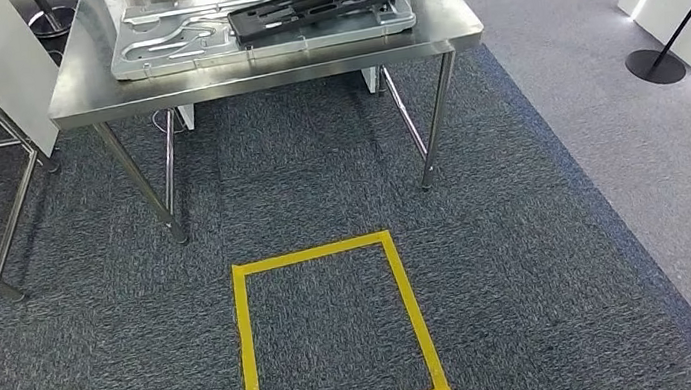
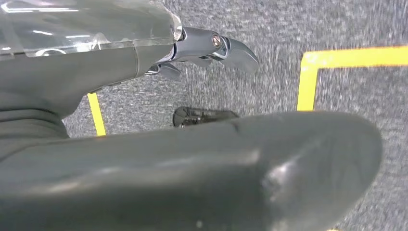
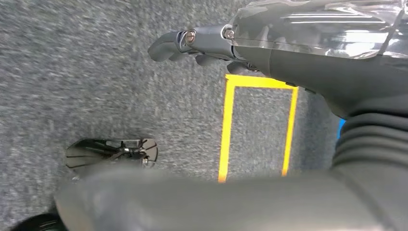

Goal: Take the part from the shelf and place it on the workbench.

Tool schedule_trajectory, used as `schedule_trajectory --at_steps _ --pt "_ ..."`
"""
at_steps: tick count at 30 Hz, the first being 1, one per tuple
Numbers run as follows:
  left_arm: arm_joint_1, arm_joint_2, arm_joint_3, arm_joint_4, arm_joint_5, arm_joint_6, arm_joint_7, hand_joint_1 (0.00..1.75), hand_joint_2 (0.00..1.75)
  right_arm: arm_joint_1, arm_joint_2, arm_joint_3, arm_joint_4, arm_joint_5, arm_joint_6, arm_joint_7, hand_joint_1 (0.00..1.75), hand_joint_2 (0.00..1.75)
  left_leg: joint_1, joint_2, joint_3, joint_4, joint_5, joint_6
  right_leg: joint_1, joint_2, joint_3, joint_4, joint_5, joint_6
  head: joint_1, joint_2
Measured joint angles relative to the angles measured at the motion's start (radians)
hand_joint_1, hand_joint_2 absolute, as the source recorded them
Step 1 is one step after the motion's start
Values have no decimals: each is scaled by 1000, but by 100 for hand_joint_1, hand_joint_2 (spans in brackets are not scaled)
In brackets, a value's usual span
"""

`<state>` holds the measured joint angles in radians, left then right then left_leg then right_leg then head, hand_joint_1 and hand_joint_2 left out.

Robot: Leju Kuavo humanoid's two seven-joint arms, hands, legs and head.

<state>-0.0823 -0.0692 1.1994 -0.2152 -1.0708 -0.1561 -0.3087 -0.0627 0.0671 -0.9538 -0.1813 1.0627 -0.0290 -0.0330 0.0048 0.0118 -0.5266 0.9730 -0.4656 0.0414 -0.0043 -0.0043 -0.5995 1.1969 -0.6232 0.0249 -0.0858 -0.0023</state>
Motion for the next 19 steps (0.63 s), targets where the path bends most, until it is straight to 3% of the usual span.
schedule_trajectory --at_steps 1,2,3,6,7,10,14,19 --pt "0 0 0 0 0 0 3 0 0 1 2 -3 0 0 -3 3 0 175 -1 0 -4 1 1 1 -4 0 -26 54 -18 5 0 0" --pt "0 0 0 0 1 1 7 0 0 3 3 -5 0 1 -6 6 0 175 -2 0 -7 4 2 2 -8 0 -36 76 -16 11 0 0" --pt "0 0 0 0 3 1 10 0 44 4 4 -7 0 3 -10 7 0 175 -1 0 -9 7 2 2 -14 0 -26 55 5 18 0 0" --pt "0 0 2 0 15 6 17 0 175 4 4 -12 0 7 -16 5 0 44 0 -3 -17 28 -6 -7 -33 3 72 -143 100 40 0 0" --pt "-1 0 3 0 19 9 19 0 175 3 4 -13 0 8 -15 4 0 44 -2 -3 -20 36 -9 -12 -36 5 91 -185 110 37 0 0" --pt "-2 0 6 0 29 18 19 0 175 3 4 -17 0 10 -14 2 0 175 -4 -4 -26 43 -11 -23 -29 9 94 -203 112 21 0 0" --pt "-2 -1 15 0 57 20 16 0 175 5 3 -20 0 11 -17 -1 0 175 0 -4 -26 39 -5 -33 -21 9 91 -202 116 14 0 0" --pt "10 0 -33 0 122 23 31 0 175 14 3 27 -9 -43 -18 -1 0 175 3 -5 -26 37 -4 -35 -19 9 91 -202 116 11 0 0"
